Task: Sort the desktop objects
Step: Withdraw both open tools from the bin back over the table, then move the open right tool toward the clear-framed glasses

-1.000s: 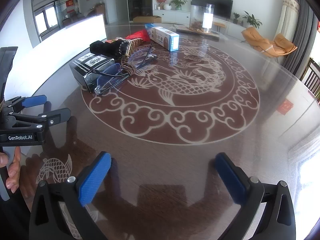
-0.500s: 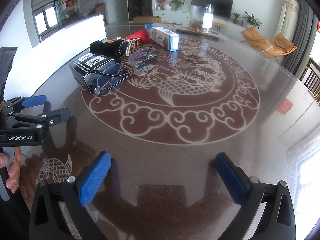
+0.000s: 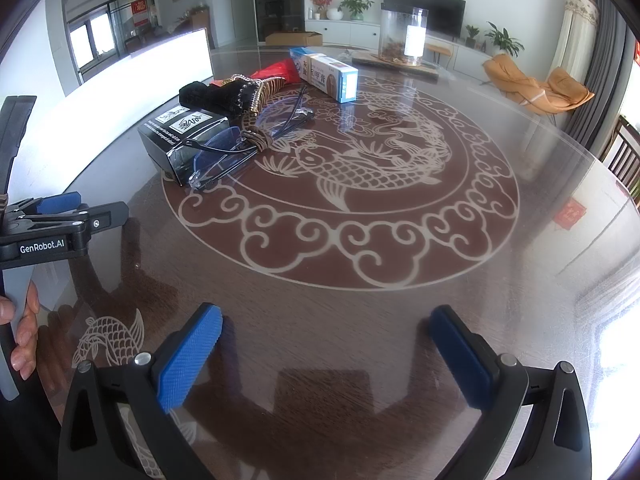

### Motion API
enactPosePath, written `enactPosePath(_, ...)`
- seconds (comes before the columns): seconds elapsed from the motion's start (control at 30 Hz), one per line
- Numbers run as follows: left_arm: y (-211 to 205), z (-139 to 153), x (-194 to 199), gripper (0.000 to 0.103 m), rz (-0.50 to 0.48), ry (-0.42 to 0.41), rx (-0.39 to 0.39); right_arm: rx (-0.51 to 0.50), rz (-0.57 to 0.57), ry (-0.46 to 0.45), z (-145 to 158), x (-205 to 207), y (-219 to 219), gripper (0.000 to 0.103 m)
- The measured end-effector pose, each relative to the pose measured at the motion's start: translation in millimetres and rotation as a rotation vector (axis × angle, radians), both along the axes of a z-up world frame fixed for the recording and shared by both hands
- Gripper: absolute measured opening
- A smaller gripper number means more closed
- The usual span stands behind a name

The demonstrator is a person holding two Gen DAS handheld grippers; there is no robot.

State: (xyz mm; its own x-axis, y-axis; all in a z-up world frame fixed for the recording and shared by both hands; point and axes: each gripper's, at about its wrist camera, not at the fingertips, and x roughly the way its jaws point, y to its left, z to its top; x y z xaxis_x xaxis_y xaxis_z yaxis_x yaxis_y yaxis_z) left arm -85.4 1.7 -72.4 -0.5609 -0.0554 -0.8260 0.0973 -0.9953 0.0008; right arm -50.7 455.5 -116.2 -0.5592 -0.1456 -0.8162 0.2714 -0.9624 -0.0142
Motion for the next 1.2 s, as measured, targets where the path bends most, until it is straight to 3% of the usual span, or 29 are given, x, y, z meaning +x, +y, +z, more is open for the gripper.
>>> enactPosePath(0.23,-12.0,-0.7,-1.6,0.103,0.074,0.001,0.001,0.0,0.076,-0.002,-0.1,-27.6,-29.9,0.103)
enactPosePath(0.5,-13.0,-1.0,-2.2,0.103,0.076,0.001,0.002,-0.004,0.197,-0.004,-1.7,-76.0,-72.1,0.103)
enactPosePath(0.63,-13.0,-0.9,-2.2,0.103,0.076,0.001,0.002,-0.006,0.137,-0.004,-2.3,-94.7,-64.0,0.103)
enactPosePath(0.8,-12.9,-1.1,-2.4,0.103,0.076,0.002,0.001,-0.01,-0.118,-0.004,-1.5,-105.9,-28.8,0.103)
enactPosePath(0.9,-13.6,-1.0,-2.8,0.103,0.079,0.002,0.001,-0.001,-0.1,-0.002,-1.2,-109.1,-34.4,0.103)
enactPosePath(1.07,-15.7,-0.8,-1.0,0.103,0.083,0.0,0.001,-0.01,0.032,-0.002,-1.2,-120.8,-59.2,0.103)
enactPosePath(1.17,-19.1,-0.4,0.5,0.103,0.101,-0.001,0.002,-0.01,0.367,0.0,-1.1,-103.5,-95.9,0.103)
enactPosePath(1.2,-19.8,-0.5,0.8,0.103,0.104,-0.002,0.002,-0.008,0.419,0.003,-1.4,-98.0,-100.6,0.101)
